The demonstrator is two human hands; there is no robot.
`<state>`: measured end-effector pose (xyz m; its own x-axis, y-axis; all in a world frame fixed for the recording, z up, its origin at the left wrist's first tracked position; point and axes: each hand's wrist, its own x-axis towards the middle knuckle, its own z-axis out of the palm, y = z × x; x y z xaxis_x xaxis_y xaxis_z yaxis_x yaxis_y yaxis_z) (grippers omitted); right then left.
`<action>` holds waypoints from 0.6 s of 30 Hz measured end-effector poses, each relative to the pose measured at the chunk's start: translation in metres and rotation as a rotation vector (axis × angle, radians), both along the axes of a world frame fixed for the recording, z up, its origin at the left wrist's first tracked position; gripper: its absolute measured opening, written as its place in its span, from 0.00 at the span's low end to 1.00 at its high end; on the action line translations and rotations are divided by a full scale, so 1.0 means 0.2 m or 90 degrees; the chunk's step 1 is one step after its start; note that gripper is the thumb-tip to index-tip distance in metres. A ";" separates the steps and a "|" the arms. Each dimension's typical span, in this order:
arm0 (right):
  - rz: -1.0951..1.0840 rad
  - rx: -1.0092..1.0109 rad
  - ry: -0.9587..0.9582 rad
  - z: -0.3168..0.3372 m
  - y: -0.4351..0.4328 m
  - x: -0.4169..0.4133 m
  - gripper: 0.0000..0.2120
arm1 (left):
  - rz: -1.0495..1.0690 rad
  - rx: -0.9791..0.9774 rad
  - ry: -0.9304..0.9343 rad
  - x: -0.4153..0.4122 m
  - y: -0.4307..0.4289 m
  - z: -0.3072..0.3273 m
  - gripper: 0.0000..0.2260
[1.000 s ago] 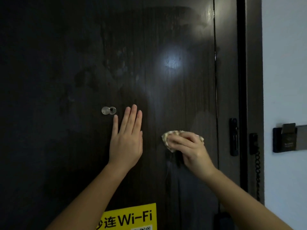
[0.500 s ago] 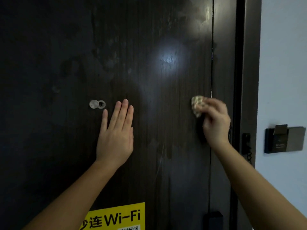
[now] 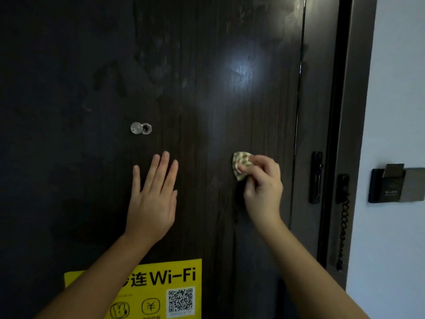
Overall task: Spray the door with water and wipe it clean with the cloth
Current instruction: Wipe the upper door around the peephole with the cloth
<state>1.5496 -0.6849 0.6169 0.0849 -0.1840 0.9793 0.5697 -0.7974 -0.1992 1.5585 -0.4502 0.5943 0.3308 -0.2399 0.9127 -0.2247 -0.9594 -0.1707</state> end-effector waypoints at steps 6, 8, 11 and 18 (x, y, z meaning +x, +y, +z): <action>0.035 -0.208 0.041 -0.33 0.17 -0.03 0.13 | -0.014 -0.020 -0.018 0.02 0.00 -0.03 0.26; 0.012 -0.154 0.022 -0.16 0.18 -0.02 0.15 | -0.020 -0.022 -0.017 0.02 0.00 -0.03 0.26; 0.027 -0.050 0.004 0.05 0.28 0.00 0.14 | -0.038 -0.028 -0.013 0.02 0.00 -0.04 0.25; 0.052 -0.265 0.056 -0.38 0.29 -0.04 0.12 | -0.095 -0.022 0.019 0.01 0.04 -0.03 0.24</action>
<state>1.5421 -0.6266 0.5414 0.1690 0.2366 0.9568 0.6299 -0.7726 0.0798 1.5605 -0.4417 0.5880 0.3205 -0.2572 0.9116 -0.3694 -0.9202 -0.1298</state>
